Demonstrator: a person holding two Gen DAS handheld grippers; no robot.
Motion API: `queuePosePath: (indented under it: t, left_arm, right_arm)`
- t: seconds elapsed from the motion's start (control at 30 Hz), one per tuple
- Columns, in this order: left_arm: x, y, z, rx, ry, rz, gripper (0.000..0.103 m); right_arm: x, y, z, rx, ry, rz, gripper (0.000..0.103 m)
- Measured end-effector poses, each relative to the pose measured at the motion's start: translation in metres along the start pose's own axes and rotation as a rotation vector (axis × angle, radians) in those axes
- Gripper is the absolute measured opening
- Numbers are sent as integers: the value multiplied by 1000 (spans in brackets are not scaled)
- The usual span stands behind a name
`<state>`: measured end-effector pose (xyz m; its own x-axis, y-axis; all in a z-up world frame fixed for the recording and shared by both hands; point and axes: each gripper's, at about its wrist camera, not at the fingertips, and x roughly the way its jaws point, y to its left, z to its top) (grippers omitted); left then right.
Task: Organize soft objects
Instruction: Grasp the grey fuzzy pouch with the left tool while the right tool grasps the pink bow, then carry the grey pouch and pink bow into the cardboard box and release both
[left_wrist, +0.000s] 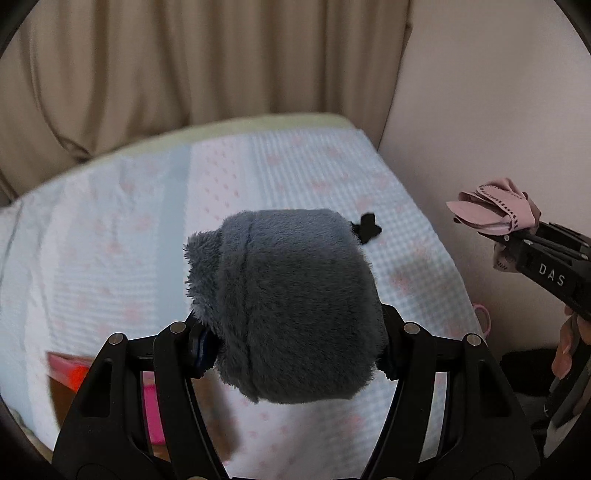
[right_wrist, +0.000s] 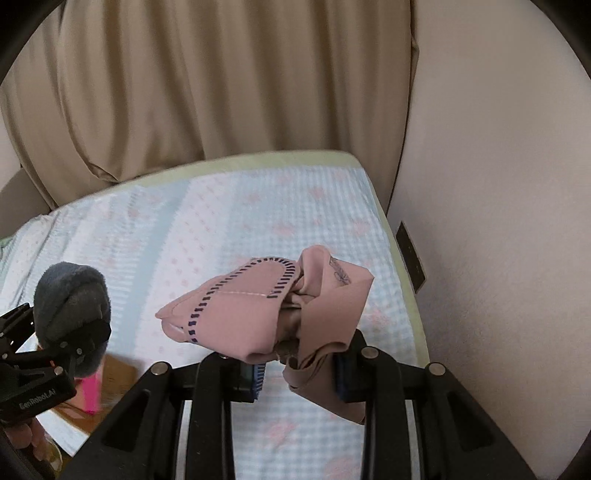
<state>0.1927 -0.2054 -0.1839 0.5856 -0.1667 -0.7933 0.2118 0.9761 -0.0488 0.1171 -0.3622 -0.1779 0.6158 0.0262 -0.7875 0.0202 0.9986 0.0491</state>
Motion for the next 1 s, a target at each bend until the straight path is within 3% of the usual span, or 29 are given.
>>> queuePosePath:
  t: [0.23, 0.47, 0.77, 1.0]
  left_arm:
    - [-79, 63, -6, 18, -74, -6, 63]
    - [-119, 154, -34, -16, -52, 25, 63]
    - [-115, 272, -94, -94, 65, 65, 63]
    - [-87, 322, -134, -54, 178, 70, 63]
  right_arm:
    - [-55, 75, 1, 11, -44, 33, 27]
    - [-63, 167, -15, -44, -13, 85, 27]
    - [-30, 279, -47, -82, 103, 177, 27]
    - [8, 345, -79, -82, 234, 196, 27]
